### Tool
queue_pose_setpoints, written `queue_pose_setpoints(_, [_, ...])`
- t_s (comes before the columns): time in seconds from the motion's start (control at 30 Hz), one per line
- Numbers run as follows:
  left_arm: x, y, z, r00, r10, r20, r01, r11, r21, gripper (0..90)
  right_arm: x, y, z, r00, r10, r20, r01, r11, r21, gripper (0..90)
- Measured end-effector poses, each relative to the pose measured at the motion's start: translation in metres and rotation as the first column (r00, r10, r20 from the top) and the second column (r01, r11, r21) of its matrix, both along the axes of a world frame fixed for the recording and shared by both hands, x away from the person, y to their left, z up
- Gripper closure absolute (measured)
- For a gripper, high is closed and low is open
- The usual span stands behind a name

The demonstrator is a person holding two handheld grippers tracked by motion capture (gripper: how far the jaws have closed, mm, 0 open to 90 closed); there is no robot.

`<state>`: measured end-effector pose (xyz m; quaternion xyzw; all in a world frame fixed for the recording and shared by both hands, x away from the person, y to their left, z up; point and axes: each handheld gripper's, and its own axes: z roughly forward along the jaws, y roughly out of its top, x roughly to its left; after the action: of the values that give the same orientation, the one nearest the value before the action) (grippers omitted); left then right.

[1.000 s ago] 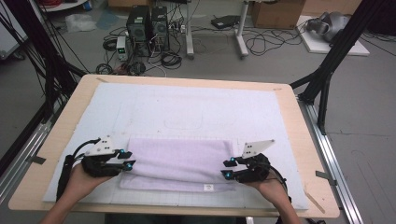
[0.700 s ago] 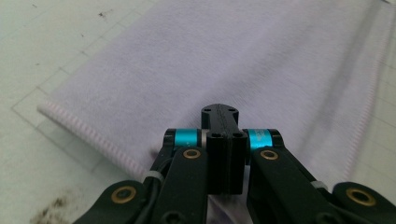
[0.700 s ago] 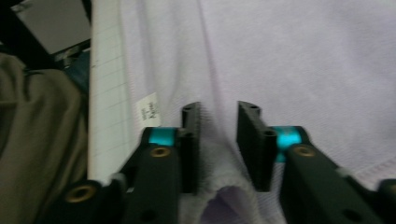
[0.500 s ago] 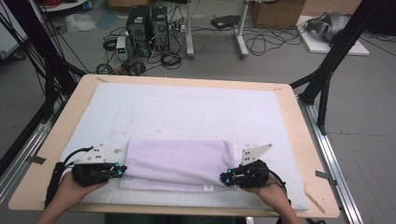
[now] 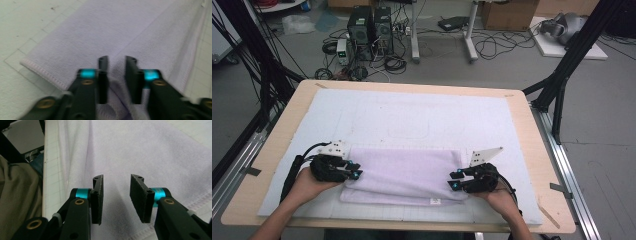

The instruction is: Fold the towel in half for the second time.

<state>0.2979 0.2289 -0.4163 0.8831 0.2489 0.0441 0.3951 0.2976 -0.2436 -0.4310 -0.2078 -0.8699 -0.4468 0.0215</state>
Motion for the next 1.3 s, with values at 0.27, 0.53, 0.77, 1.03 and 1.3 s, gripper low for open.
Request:
queue_pose_setpoints(0.27, [-0.068,0.032,0.025,0.9976,-0.041,0.057,0.044,0.9978,-0.051,74.6,-0.016,-0.001,0.012,0.999,0.012,0.044,-0.012,1.0,0.0,62.4])
queue_pose_setpoints(0.53, [-0.024,0.016,0.016,0.9939,0.049,0.099,-0.047,0.9987,-0.021,61.4,0.0,-0.006,0.01,0.9923,-0.085,0.091,0.089,0.995,-0.043,59.7])
queue_pose_setpoints(0.77, [0.019,0.004,0.004,0.9776,0.157,0.141,-0.16,0.9871,0.011,55.2,0.034,-0.012,0.009,0.9725,-0.178,0.151,0.19,0.979,-0.073,54.6])
queue_pose_setpoints(1.03, [0.049,-0.008,-0.014,0.9733,0.187,0.134,-0.201,0.9736,0.107,79.0,0.069,0.004,-0.003,0.9698,-0.184,0.16,0.203,0.972,-0.114,60.3])
queue_pose_setpoints(1.3, [0.054,-0.002,0.0,0.9448,0.265,0.193,-0.278,0.9595,0.045,88.0,0.072,0.008,0.018,0.9637,-0.183,0.195,0.209,0.97,-0.125,82.8])
